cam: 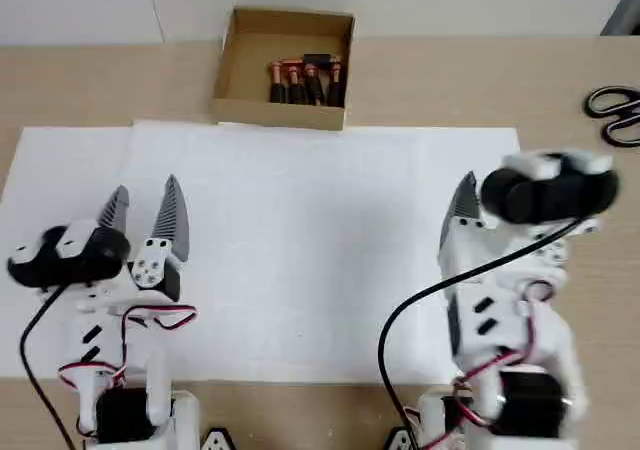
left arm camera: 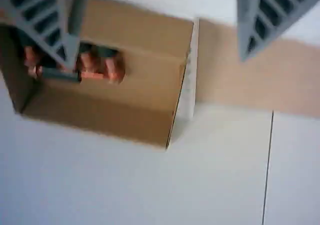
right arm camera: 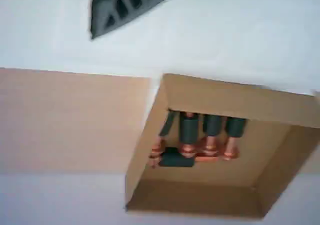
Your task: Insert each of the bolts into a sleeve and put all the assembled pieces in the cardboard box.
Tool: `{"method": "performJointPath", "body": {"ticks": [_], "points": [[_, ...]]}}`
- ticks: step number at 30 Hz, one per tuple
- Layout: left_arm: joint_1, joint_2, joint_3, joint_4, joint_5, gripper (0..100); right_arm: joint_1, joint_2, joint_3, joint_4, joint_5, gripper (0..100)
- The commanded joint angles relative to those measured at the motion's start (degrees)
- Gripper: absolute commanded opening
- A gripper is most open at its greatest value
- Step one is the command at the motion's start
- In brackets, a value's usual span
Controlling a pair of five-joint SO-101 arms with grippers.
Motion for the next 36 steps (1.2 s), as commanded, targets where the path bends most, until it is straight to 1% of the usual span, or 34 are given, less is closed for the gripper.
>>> {"method": "performJointPath", "body": {"ticks": [1, 5, 10, 14, 17, 21, 29, 32, 36], "points": [[-0.1, -0.5, 2.3, -1.3, -0.3, 20, -0.5, -8.5, 20.4, -16.9, 0.6, 23.5], [-0.1, -0.5, 4.2, -1.3, -0.2, 20, -0.5, -15.0, 32.7, -22.8, 0.6, 23.5], [0.0, -0.5, 7.6, -1.3, -0.2, 20, -0.5, -21.3, 42.5, -23.7, 0.6, 23.5], [0.0, -0.5, 12.0, -1.3, -0.2, 20, -0.5, -23.4, 43.9, -21.0, 0.5, 23.5], [-0.1, -0.4, 12.4, -1.1, -0.2, 20, -0.5, -23.4, 43.9, -19.4, 0.4, 23.5], [-0.2, -0.4, 12.4, -0.5, -0.2, 20, -0.5, -23.4, 44.0, -12.4, 0.4, 23.5], [-0.2, -0.4, 12.4, 10.9, -0.4, 20, -0.4, -23.4, 44.0, 2.0, 0.4, 23.5], [-0.3, -0.4, 12.4, 15.6, -0.4, 20, -0.4, -23.4, 44.0, 2.9, 0.3, 23.5], [-0.4, -0.4, 12.4, 17.0, -0.4, 20, -0.5, -23.4, 44.0, 2.9, 0.3, 23.5]]}}
